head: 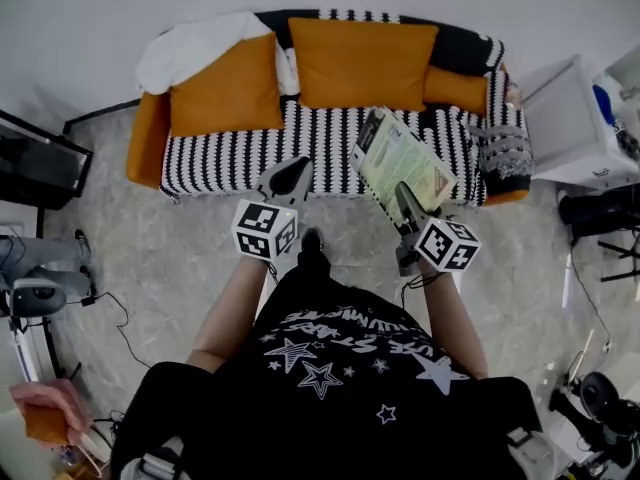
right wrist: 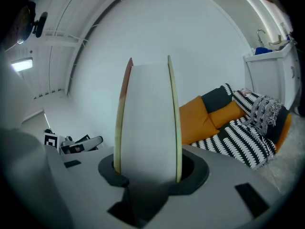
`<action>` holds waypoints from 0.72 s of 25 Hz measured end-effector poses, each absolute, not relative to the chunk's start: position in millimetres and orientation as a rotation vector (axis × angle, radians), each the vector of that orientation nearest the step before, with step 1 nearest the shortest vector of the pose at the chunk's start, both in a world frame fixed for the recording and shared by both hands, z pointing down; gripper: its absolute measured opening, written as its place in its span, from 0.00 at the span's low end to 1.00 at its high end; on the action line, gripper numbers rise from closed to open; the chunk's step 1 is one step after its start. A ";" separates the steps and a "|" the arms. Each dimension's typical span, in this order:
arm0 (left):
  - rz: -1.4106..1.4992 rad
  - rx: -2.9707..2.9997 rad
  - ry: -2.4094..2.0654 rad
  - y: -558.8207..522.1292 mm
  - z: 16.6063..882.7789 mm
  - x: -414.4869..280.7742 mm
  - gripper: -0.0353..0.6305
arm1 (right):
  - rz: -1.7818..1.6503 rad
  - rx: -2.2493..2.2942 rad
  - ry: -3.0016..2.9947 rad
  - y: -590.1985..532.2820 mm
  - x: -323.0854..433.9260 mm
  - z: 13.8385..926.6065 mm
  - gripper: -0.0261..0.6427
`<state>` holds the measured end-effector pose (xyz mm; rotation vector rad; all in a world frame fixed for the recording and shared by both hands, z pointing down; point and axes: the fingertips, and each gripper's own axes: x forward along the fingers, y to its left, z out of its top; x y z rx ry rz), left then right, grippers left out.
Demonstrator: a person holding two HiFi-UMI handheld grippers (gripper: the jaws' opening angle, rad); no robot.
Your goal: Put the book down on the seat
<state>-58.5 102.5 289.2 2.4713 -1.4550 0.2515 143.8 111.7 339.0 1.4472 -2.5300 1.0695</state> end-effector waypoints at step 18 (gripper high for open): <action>0.251 2.392 -1.436 6.9 314.9 -172.1 0.08 | 1.124 1.357 -2.390 10.1 38.2 376.3 0.29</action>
